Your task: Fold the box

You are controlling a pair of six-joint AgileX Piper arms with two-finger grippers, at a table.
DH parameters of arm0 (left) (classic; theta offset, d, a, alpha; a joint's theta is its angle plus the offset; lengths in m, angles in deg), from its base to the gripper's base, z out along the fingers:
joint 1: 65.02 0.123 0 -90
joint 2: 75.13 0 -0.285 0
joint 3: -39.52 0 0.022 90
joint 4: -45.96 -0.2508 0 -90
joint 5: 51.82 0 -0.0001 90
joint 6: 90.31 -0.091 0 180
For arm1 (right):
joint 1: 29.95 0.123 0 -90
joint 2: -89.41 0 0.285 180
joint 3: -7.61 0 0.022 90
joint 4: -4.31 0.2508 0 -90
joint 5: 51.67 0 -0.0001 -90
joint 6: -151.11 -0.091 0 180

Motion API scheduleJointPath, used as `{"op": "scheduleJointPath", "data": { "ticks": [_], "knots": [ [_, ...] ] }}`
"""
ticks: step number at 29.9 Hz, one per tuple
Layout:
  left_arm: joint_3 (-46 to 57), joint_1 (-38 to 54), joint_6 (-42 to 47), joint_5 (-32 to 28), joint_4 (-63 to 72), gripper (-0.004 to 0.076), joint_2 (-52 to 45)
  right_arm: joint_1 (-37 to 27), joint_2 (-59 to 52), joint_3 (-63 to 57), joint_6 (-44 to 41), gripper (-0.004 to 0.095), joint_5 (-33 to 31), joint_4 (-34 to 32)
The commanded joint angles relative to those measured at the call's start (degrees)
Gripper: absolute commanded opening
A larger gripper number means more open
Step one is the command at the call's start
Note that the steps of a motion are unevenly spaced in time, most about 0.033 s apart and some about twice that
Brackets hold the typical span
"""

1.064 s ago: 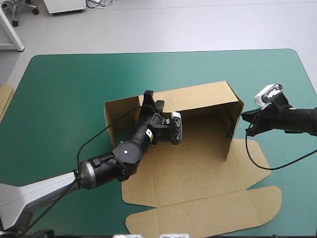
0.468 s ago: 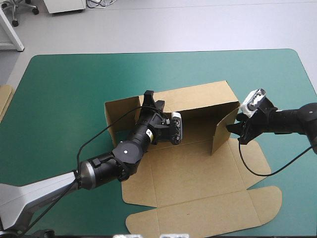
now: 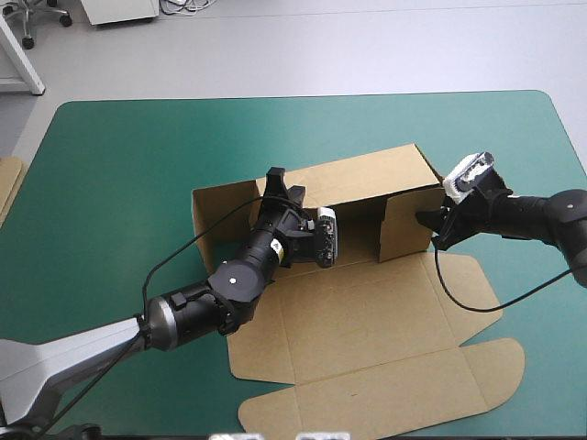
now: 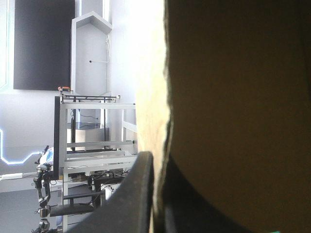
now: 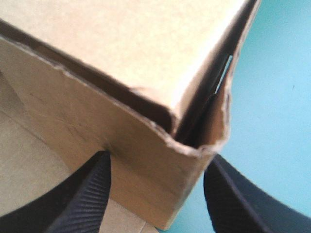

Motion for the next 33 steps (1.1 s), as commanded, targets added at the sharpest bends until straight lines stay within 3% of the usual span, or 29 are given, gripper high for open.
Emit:
{"op": "scheduleJointPath", "data": {
  "ticks": [1,12,15,25,27,33],
  "knots": [
    [-1.3,-0.1,1.0,-0.6,-1.1,-0.001,-2.0,0.9,-1.6,1.4,0.6,0.0539,1.8,4.4],
    [-1.3,-0.1,1.0,-0.6,-1.1,-0.001,-2.0,4.2,-0.5,1.4,0.3,0.0533,6.1,6.1],
    [-1.3,-0.1,1.0,-0.7,-1.2,-0.001,-2.0,4.2,0.2,1.4,-0.5,0.0464,5.6,6.8],
    [-1.3,-0.1,1.0,-1.6,-1.8,-0.001,-2.0,4.2,0.2,1.4,-0.5,0.0022,4.9,7.5],
    [-1.3,-0.1,1.0,-1.6,-1.8,-0.001,-2.0,4.2,0.2,1.4,-0.5,-0.0021,4.1,9.2],
    [-1.3,-0.1,1.0,-2.0,-2.4,-0.0009,-2.0,4.2,0.2,1.4,-0.5,-0.0019,4.6,11.2]
  ]
}}
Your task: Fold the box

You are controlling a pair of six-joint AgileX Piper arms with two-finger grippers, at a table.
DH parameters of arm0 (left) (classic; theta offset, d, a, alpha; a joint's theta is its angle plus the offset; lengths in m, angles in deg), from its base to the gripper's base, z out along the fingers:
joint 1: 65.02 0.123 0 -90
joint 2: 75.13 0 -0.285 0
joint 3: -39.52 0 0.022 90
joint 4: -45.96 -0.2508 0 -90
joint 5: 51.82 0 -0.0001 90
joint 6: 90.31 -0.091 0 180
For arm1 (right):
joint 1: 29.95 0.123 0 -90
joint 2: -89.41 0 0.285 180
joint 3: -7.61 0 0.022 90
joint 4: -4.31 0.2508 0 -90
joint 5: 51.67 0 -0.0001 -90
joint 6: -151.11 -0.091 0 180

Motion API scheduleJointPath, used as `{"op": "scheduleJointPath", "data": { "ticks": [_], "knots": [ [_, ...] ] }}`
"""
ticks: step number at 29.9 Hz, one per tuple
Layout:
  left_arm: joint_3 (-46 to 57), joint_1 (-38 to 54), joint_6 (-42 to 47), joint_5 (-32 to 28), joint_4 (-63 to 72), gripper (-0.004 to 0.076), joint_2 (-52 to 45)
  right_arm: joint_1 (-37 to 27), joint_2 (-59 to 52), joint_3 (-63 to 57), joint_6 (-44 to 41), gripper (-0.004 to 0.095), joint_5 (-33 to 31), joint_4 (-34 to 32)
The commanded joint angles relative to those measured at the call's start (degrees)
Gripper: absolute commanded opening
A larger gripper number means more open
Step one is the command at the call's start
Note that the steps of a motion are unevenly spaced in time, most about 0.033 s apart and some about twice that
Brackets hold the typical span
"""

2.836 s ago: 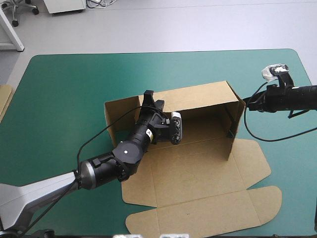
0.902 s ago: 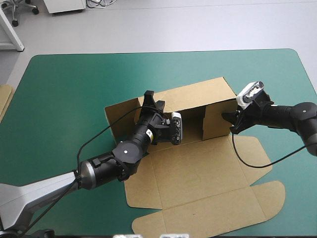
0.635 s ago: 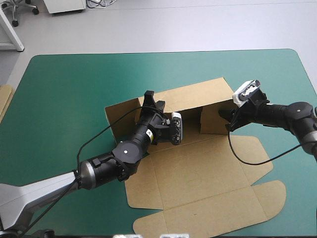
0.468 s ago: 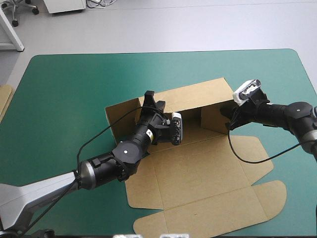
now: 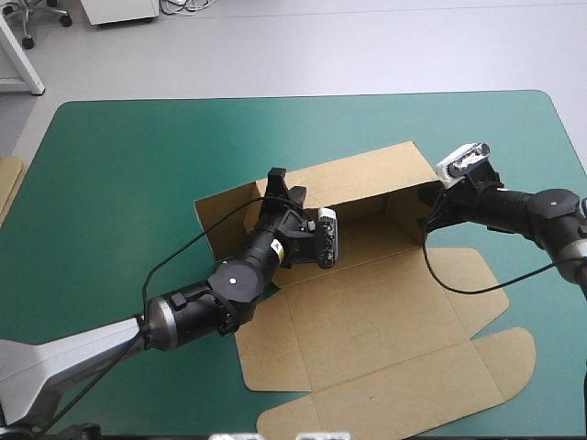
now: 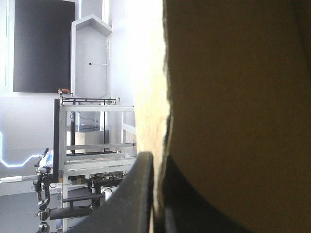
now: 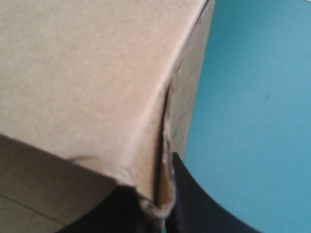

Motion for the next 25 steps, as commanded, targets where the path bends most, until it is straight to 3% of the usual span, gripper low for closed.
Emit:
{"op": "scheduleJointPath", "data": {
  "ticks": [1,4,12,21,25],
  "knots": [
    [-1.3,-0.2,1.0,-1.6,-2.4,-0.0006,-2.0,0.3,-2.1,1.5,1.0,-0.0019,-4.3,4.4],
    [-1.3,-0.7,0.7,-1.4,-3.3,0.0038,-2.1,0.3,-2.1,1.5,-0.4,-0.0019,-4.2,4.4],
    [-1.3,-5.0,0.8,-0.1,-4.3,0.0353,-3.0,0.3,-2.1,1.5,-1.9,-0.0019,-4.0,4.4],
    [-1.3,-10.1,2.3,-4.1,-3.8,0.0368,-7.8,0.3,-2.1,1.5,-4.1,-0.0019,-1.7,4.4],
    [-1.3,-12.2,2.3,-8.6,3.2,0.0368,-10.1,0.3,-2.1,1.5,-5.9,-0.0019,-1.6,4.4]
  ]
}}
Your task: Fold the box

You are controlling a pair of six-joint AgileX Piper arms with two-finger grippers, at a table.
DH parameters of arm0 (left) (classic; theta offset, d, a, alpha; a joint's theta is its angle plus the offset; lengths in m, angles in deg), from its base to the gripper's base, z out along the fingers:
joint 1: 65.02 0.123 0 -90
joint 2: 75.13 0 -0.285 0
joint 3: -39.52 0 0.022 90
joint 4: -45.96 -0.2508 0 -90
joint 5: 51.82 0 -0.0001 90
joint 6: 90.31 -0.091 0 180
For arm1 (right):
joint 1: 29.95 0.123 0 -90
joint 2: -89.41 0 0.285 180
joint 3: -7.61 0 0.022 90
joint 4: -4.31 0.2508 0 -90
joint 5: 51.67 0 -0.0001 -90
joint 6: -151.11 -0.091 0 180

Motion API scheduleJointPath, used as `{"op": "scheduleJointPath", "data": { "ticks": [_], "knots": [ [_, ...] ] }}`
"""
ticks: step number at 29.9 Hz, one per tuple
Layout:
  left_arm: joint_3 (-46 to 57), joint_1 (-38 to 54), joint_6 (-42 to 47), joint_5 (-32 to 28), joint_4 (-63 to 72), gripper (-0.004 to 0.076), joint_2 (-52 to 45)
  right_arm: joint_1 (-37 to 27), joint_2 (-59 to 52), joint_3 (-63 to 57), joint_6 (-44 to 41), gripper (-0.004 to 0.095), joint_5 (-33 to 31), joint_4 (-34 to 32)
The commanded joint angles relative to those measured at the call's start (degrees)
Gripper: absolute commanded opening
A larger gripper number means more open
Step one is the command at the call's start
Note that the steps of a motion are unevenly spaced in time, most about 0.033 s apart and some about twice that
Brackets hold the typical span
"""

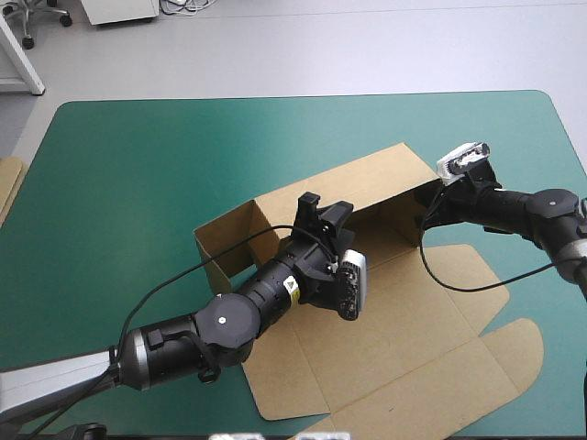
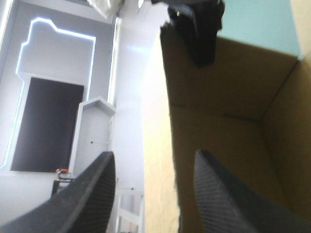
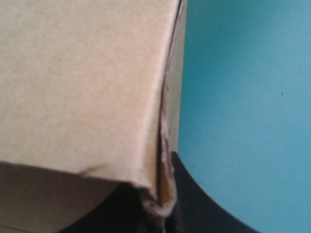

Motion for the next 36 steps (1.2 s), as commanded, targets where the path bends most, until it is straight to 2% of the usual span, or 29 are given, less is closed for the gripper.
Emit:
{"op": "scheduleJointPath", "data": {
  "ticks": [1,3,11,16,22,26,30,36],
  "knots": [
    [-1.5,-1.1,1.0,-4.2,5.6,0.0368,-4.1,0.2,-2.1,1.5,-1.9,-0.0019,-0.6,3.5],
    [-1.5,-1.1,1.0,-7.5,11.2,0.0368,-5.8,0.2,-2.1,1.5,-2.3,-0.0019,-0.5,3.5],
    [-1.5,2.3,1.0,-8.2,26.9,0.0367,-11.7,0.2,-2.1,1.5,-4.2,-0.0019,0.0,3.2],
    [-3.4,13.9,2.8,-9.3,36.8,0.0367,-15.7,0.2,-2.1,1.5,-8.8,-0.0019,0.0,-0.1],
    [-5.5,33.3,2.8,-10.2,47.7,0.0367,-20.2,0.2,-2.1,1.6,-14.3,-0.0019,-0.4,-2.2],
    [-5.5,43.8,1.8,-6.9,53.9,0.0367,-22.1,0.2,-2.1,2.2,-17.9,-0.0019,-0.8,-4.8],
    [-5.5,51.0,-2.2,-0.9,58.8,0.0367,-22.3,0.2,-2.1,4.4,-25.8,-0.0019,-1.7,-12.3],
    [-5.5,58.7,-7.6,5.3,64.9,0.0367,-21.7,0.2,-2.1,12.4,-37.8,-0.0019,-8.4,-21.8]
  ]
}}
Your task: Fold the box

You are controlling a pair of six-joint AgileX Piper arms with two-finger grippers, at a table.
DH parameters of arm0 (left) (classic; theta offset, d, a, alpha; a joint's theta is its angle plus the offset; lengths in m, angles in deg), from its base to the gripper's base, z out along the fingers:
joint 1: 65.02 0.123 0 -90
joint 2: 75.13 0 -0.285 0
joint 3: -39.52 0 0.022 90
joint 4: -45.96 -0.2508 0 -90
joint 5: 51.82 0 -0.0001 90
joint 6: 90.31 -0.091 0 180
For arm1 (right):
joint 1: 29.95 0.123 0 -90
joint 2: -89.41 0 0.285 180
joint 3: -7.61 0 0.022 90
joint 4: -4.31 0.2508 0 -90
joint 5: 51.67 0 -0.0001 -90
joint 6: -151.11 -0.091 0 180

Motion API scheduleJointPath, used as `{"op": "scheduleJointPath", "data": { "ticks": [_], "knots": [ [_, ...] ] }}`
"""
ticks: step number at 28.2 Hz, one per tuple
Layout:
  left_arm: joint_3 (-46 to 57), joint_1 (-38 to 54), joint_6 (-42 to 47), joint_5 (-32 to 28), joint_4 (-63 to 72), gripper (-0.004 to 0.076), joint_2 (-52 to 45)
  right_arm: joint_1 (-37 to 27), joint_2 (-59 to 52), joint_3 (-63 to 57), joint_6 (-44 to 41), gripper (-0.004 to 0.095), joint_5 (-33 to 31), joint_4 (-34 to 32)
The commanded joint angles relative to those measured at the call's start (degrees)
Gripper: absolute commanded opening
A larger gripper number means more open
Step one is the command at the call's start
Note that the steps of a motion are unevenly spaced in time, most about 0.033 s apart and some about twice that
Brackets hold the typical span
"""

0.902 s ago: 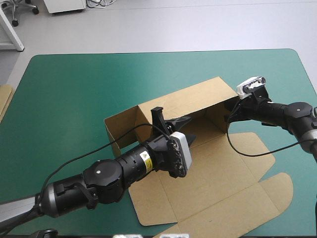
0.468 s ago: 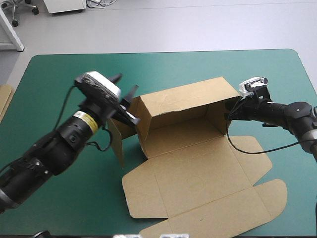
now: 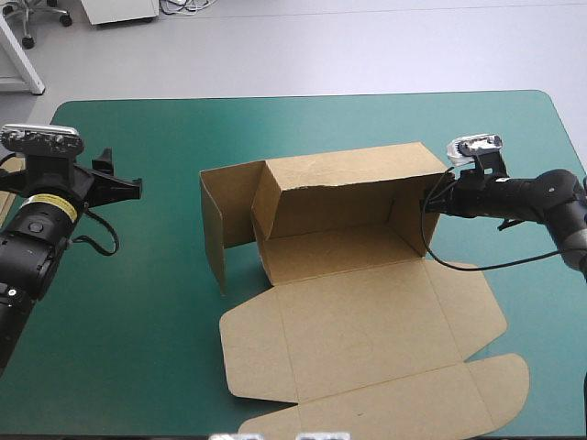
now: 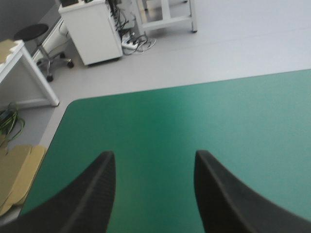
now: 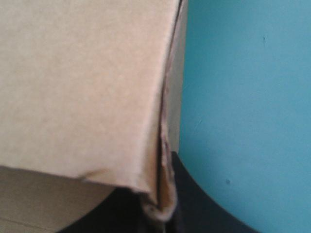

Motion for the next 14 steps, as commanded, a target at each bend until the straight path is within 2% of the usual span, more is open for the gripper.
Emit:
{"op": "scheduleJointPath", "data": {
  "ticks": [1,9,14],
  "knots": [
    [-2.1,3.8,-2.8,0.0,3.3,0.0367,-0.5,0.2,-2.1,7.0,-8.4,-0.0019,-5.0,-4.0],
    [-2.1,10.9,-5.7,5.2,4.5,0.0366,2.3,0.2,-0.9,21.3,-21.9,-0.0018,-14.1,-16.4],
    [-2.1,10.9,-13.1,8.6,9.9,0.0366,6.0,0.3,7.8,33.2,-26.6,-0.0016,-27.4,-18.2]
  ]
}}
